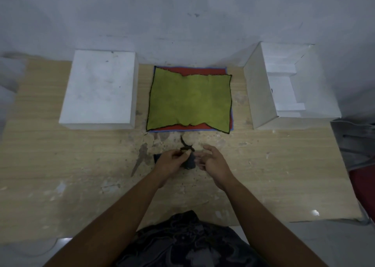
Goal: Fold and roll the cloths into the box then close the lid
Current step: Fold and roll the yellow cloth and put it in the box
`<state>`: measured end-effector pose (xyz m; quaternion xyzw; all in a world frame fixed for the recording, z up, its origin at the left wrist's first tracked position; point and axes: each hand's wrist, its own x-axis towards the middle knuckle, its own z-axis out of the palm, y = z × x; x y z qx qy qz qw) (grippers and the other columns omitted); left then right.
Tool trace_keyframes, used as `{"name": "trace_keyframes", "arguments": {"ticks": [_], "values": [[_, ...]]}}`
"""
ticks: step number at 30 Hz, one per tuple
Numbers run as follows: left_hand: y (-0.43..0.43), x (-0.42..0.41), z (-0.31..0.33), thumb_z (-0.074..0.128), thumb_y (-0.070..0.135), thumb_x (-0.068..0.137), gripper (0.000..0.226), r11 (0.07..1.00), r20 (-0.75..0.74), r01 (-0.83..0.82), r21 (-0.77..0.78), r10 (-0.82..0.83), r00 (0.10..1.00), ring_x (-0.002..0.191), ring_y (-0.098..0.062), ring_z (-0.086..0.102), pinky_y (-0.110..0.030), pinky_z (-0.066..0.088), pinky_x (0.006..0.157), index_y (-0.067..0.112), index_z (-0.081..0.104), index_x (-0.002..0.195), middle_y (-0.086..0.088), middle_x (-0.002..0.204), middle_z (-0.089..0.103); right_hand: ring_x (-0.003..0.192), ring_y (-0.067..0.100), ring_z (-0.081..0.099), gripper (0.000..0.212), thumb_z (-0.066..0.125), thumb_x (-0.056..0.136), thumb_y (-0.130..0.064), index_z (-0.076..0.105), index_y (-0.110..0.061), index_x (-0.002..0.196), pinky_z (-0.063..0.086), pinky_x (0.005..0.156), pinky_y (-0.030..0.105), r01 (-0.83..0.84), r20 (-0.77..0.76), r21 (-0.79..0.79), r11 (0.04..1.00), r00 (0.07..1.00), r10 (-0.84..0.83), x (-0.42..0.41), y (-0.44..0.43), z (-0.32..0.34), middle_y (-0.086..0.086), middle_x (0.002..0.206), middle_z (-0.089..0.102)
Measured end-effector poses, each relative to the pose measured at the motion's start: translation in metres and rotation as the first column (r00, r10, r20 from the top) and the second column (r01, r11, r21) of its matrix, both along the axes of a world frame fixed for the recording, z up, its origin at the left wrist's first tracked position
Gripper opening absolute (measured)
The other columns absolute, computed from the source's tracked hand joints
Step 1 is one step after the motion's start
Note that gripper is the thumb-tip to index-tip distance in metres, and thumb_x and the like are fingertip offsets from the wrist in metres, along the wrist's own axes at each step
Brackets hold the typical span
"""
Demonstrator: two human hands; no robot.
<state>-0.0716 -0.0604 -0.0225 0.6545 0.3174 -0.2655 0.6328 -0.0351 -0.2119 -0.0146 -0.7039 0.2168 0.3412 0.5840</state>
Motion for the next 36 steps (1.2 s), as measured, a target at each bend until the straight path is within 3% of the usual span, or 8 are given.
{"name": "trace_keyframes", "arguments": {"ticks": [5,10,17,21,25,28,32,36], "values": [[0.009,-0.006,-0.001,0.065,0.028,0.089,0.050,0.993,0.009,0.022,0.116,-0.023,1.000,0.101,-0.015,0.059,-0.028,0.050,0.086,0.008,0.051,0.132,-0.005,0.123,0.061,0.076,0.014,0.064,0.026,0.047,0.096,-0.004,0.048,-0.010,0.121,0.047,0.059,0.020,-0.034,0.012,-0.008,0.999,0.999,0.034,-0.004,0.010,-0.001,0.010,0.108,0.069],[0.012,-0.007,-0.002,0.064,0.028,0.090,0.050,0.976,-0.002,0.042,0.215,-0.042,0.999,0.099,-0.019,0.056,-0.028,0.049,0.085,0.006,0.046,0.132,-0.010,0.126,0.058,0.092,0.026,0.064,0.014,0.057,0.091,-0.017,0.062,-0.018,0.103,0.052,0.079,0.038,-0.069,0.102,-0.236,0.969,0.990,0.096,-0.009,0.011,-0.012,0.009,0.107,0.066],[0.015,-0.014,-0.007,0.071,0.016,0.083,0.030,0.911,0.127,-0.077,0.406,0.028,0.992,0.074,-0.008,0.051,-0.011,0.037,0.057,0.010,0.048,0.099,-0.002,0.092,0.054,0.105,0.025,0.061,0.026,0.055,0.093,-0.013,0.055,-0.013,0.119,0.051,0.092,0.037,-0.098,-0.005,-0.159,0.982,0.995,0.099,-0.008,0.022,-0.009,0.007,0.114,0.061],[0.023,-0.015,-0.010,0.068,0.005,0.083,0.021,0.906,0.112,-0.058,0.418,0.012,0.994,0.064,-0.014,0.047,-0.011,0.037,0.051,0.010,0.047,0.079,-0.001,0.067,0.048,0.094,0.022,0.062,0.034,0.050,0.092,-0.002,0.050,-0.007,0.125,0.055,0.074,0.028,-0.037,-0.008,-0.052,0.998,0.999,0.037,-0.008,0.025,-0.002,0.006,0.107,0.060],[0.033,-0.015,-0.009,0.057,0.012,0.090,0.003,0.904,0.051,0.019,0.427,-0.045,0.998,0.076,-0.017,0.055,-0.016,0.043,0.058,0.012,0.054,0.091,0.005,0.076,0.054,0.093,0.023,0.066,0.038,0.051,0.091,0.000,0.044,-0.008,0.128,0.055,0.068,0.026,0.009,-0.062,0.052,0.999,0.998,-0.005,-0.006,0.033,0.006,0.013,0.117,0.060],[0.041,-0.016,-0.007,0.044,0.024,0.098,0.022,0.929,0.033,-0.053,0.366,0.044,0.998,0.089,-0.028,0.063,-0.040,0.055,0.077,0.008,0.059,0.102,-0.011,0.098,0.065,0.095,0.020,0.067,0.038,0.050,0.093,-0.005,0.043,-0.012,0.129,0.056,0.077,0.028,-0.055,-0.060,0.064,0.996,0.996,0.058,-0.007,0.042,0.008,0.009,0.115,0.064],[0.054,-0.026,-0.006,0.043,0.061,0.090,0.071,0.946,0.055,-0.152,0.287,0.142,0.988,0.100,-0.022,0.062,-0.037,0.052,0.086,0.014,0.037,0.143,-0.002,0.110,0.065,0.107,0.020,0.063,0.034,0.050,0.093,-0.010,0.045,-0.016,0.126,0.049,0.070,0.022,-0.205,-0.025,0.031,0.978,0.978,0.206,-0.010,0.058,0.010,0.006,0.119,0.065],[0.059,-0.037,-0.009,0.062,0.056,0.083,0.064,0.916,0.062,-0.143,0.375,0.129,0.990,0.097,-0.020,0.061,-0.028,0.052,0.077,0.008,0.051,0.124,-0.002,0.106,0.060,0.112,0.019,0.058,0.039,0.054,0.092,-0.018,0.047,-0.015,0.130,0.050,0.088,0.030,-0.286,0.030,-0.140,0.948,0.956,0.293,-0.014,0.069,-0.003,0.005,0.124,0.062]]}}
